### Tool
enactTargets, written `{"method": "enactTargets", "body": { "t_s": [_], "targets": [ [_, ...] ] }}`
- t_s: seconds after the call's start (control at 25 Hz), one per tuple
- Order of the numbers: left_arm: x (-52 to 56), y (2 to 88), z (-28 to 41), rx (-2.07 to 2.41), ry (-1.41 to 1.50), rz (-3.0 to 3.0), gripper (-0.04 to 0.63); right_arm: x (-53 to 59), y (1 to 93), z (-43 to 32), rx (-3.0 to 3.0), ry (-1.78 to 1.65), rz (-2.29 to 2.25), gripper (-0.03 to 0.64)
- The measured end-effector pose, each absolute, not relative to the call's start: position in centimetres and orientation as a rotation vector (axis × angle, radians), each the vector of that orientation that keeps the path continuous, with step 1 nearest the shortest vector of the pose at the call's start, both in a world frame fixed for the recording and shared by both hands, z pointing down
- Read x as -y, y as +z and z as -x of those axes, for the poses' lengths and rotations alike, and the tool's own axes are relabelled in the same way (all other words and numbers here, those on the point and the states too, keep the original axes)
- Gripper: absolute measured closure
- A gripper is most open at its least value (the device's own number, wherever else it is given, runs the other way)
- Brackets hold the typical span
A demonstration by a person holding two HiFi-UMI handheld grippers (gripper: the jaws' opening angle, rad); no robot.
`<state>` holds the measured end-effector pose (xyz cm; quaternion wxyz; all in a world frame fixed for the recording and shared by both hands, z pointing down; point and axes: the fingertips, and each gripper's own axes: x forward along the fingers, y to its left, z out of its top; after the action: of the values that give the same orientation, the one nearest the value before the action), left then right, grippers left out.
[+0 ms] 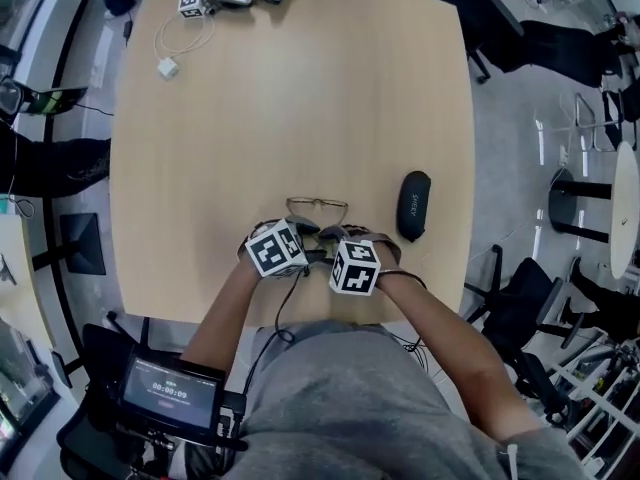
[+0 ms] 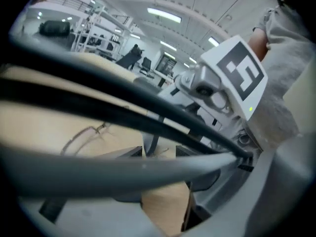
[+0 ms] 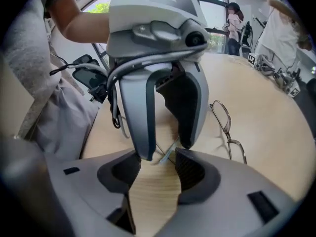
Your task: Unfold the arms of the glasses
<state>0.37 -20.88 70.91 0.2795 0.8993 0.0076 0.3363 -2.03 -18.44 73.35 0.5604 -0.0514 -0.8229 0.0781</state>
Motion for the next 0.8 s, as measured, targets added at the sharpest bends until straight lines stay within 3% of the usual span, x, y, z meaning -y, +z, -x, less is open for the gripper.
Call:
{"method": "enactTargets", "body": {
  "t_s": [0.8],
  "targets": [
    [18.9,72.1,2.3,-0.085,1.029,-2.257,0.408,17.6,73.6,-3.7,1.761,0.127,0.263,0.414]
  ]
}}
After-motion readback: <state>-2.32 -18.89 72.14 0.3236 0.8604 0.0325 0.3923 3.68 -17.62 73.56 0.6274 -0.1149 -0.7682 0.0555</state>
